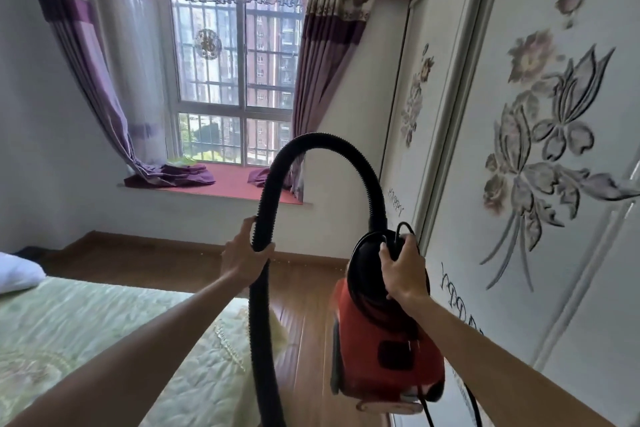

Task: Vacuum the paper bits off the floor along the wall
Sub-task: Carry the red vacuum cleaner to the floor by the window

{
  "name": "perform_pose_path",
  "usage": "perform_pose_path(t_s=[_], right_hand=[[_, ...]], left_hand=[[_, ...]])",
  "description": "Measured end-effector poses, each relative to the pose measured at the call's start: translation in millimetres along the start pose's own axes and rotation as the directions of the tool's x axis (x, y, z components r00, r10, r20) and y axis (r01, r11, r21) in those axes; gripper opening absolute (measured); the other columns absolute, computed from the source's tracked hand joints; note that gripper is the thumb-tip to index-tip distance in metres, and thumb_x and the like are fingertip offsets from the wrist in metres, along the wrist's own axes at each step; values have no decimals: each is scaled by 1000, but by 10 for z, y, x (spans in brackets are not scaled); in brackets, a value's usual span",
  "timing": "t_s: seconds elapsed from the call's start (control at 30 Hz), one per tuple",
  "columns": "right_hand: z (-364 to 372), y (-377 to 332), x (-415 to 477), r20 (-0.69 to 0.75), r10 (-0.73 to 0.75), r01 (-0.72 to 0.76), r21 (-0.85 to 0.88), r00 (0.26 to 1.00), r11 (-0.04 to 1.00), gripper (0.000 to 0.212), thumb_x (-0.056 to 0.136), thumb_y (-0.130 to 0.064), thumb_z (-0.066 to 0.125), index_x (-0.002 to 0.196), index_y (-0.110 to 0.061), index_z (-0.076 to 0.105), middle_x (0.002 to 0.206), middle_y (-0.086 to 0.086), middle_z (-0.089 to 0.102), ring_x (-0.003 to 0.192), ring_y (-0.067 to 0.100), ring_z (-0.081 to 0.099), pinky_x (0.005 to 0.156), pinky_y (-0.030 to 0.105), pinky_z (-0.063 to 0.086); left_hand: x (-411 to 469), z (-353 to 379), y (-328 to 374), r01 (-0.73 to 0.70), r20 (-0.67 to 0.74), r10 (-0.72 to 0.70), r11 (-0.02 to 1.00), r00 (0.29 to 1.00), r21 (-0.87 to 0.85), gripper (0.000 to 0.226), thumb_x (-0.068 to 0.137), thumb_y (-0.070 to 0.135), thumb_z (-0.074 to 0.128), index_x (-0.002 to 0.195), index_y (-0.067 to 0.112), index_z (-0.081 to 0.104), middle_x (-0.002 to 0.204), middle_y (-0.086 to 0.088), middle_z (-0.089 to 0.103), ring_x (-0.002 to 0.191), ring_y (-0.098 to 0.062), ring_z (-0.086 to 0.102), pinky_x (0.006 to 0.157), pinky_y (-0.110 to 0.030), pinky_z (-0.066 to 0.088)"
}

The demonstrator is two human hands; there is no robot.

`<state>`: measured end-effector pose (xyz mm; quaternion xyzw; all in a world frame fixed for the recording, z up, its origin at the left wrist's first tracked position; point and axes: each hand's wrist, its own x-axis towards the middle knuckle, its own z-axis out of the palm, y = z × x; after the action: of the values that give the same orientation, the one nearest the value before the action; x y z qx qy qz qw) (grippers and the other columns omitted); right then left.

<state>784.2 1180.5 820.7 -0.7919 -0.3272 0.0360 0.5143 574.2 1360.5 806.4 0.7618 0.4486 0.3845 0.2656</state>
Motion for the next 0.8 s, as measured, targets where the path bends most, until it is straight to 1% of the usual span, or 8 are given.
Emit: perform_pose_path(t_s=[0.1,0.2,0.27,0.33,0.47,0.6,0.7,0.8], right_hand=[[194,76,540,29,-9,9,-15,1000,1000,40,100,-29,53,131,-9,36,75,4,53,46,21,57,30,26,44],[401,150,998,47,-35,36,-27,998,999,48,99,-31,53,137,-9,34,69,6,57,43,18,56,40,37,54],[511,197,1259,50,-42,43,-21,998,999,48,99,-32,53,137,-10,34,67,6,59,42,16,55,45,40,57],[630,252,1517,31,-47,47,-6,998,999,48,98,-33,53,136,-10,35,73,7,60,44,16,55,49,43,58],[926,308,1934,-11,-52,53,46,999,998,42,97,-34,55,129,-11,38,78,12,62,54,25,61,56,53,58],[1230,312,2422,-23,-57,58,60,998,997,36,97,-33,55,122,-13,39,71,8,59,53,30,62,54,53,57],[1638,383,3024,-23,-66,67,36,998,997,34,96,-35,56,119,-17,38,77,7,61,57,25,61,56,52,59],[1724,393,3176,-3,-65,65,31,998,997,34,97,-33,56,120,-14,38,74,6,59,52,22,59,55,51,59]], left_hand=[[433,266,18,25,-17,-24,999,1000,28,59,87,24,71,139,21,43,113,-12,67,77,-22,54,68,-30,41],[816,417,21,36,-48,-34,999,998,40,59,88,22,70,140,20,42,111,-14,68,75,-22,54,65,-30,40],[1022,499,-5,45,-58,-43,998,997,42,59,88,22,70,140,20,42,111,-15,68,75,-21,54,65,-30,40],[1214,580,-25,54,-55,-52,998,997,43,58,88,22,70,140,21,42,112,-13,68,76,-21,55,65,-30,41],[1621,758,-98,61,-25,-60,997,998,43,57,89,24,70,139,23,42,107,-10,68,75,-20,58,61,-27,41],[2138,975,-206,61,-13,-61,997,998,50,57,88,26,70,139,25,43,105,-12,68,78,-22,58,63,-28,43],[2772,1274,-400,59,-11,-59,997,998,51,58,88,24,71,139,21,43,94,-9,65,67,-18,58,55,-23,42],[3000,1323,-471,63,-6,-62,997,998,54,60,88,26,71,140,23,42,96,-11,68,71,-23,63,64,-30,50]])
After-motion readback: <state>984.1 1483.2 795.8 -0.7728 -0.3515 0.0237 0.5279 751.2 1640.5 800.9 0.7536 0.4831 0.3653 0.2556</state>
